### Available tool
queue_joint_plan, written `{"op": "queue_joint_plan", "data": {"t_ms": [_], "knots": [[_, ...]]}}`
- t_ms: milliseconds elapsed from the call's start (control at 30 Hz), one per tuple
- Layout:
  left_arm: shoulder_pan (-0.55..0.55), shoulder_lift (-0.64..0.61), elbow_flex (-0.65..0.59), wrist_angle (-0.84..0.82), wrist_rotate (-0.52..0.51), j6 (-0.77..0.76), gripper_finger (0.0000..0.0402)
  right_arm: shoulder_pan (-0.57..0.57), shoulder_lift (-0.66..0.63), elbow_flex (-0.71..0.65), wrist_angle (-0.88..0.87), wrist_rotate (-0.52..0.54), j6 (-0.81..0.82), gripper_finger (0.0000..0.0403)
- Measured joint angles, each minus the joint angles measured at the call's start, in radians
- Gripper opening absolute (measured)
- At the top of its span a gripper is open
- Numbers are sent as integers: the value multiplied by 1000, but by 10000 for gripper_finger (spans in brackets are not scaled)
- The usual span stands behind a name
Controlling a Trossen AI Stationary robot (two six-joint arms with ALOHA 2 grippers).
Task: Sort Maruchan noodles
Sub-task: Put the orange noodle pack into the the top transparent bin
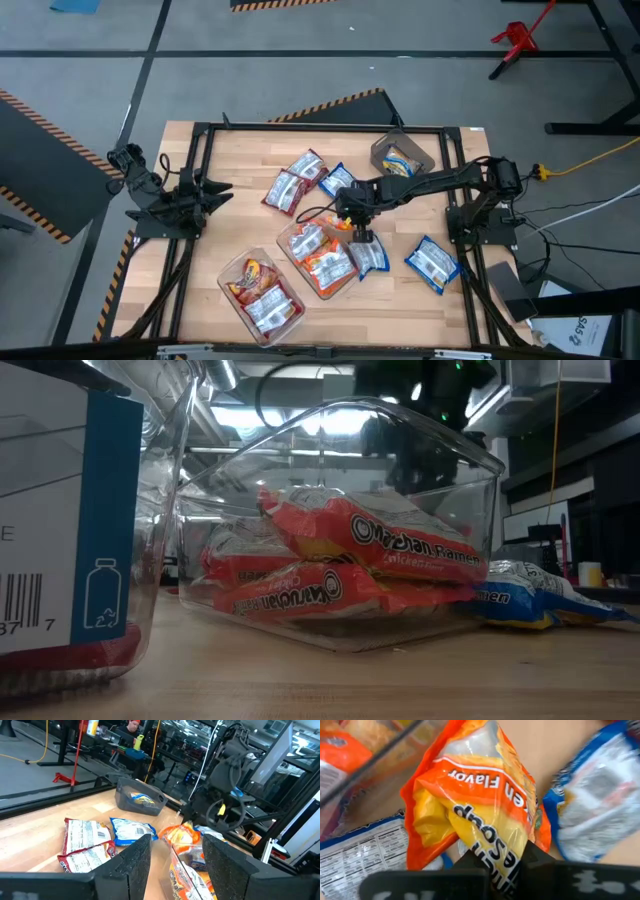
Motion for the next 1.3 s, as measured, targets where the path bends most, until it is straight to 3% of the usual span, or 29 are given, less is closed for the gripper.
{"op": "queue_joint_plan", "data": {"t_ms": [167,567,767,900,1200,1300], "knots": [[0,0,0,0,0,4,172,0,0,99,-103,76,-16,21],[0,0,0,0,0,5,172,21,0,276,-84,76,-34,20],[0,0,0,0,-1,13,172,86,5,269,210,-58,-156,13],[0,0,0,0,-1,12,172,102,27,237,308,-68,-158,28],[0,0,0,1,-1,2,172,108,117,172,318,-68,-155,27],[0,0,1,0,0,2,172,108,141,171,305,-69,-155,45]]}}
